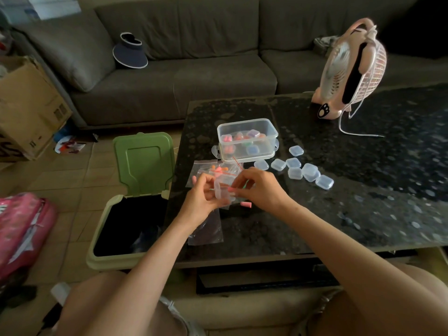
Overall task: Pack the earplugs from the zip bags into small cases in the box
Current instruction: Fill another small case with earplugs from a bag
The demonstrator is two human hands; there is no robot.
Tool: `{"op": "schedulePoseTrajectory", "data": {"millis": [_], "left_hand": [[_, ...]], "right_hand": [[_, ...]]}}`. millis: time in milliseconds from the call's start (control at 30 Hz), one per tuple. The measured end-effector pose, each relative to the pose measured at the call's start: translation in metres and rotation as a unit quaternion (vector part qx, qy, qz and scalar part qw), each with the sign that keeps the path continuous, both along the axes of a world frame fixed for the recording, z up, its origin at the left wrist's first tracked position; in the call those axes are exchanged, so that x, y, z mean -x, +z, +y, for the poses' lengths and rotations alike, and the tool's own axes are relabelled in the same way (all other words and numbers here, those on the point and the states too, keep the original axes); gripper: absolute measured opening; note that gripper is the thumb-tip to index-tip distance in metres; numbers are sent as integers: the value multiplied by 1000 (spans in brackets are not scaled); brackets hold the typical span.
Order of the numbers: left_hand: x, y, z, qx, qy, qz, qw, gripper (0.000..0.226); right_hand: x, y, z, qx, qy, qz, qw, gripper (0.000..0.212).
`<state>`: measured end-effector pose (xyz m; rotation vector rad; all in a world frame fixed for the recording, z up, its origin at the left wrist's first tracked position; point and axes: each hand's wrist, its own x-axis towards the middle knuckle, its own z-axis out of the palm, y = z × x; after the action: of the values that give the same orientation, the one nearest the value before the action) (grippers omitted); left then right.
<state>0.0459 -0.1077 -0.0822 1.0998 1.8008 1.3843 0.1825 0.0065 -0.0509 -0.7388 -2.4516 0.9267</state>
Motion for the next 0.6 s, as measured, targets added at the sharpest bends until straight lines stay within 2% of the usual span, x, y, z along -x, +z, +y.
{"op": "schedulePoseTrajectory", "data": {"millis": [100, 167, 267, 333, 467, 533, 600], "left_hand": [[-7, 1, 1, -3, -15, -17, 1000, 55], [-9, 1, 1, -3, -15, -25, 1000, 50], [-7, 3, 0, -11, -4, -29, 1000, 52], [-5, 2, -1, -9, -1, -15, 1000, 53], [-4, 1, -1, 2, 5, -7, 1000, 42], [-7, 4, -1, 4, 9, -8, 1000, 42], [-7, 5, -2, 2, 11, -8, 1000, 41]], "right_hand": [[1, -3, -5, -14, 12, 9, 1000, 20], [2, -4, -5, -17, 18, 6, 1000, 21], [2, -2, 1, -11, -9, -10, 1000, 22], [-1, -4, 8, -12, -50, -49, 997, 20], [-6, -21, 8, -73, -55, -214, 973, 28], [-7, -27, 6, -87, -53, -225, 969, 28], [-6, -22, 7, -78, -83, -193, 975, 23]]}}
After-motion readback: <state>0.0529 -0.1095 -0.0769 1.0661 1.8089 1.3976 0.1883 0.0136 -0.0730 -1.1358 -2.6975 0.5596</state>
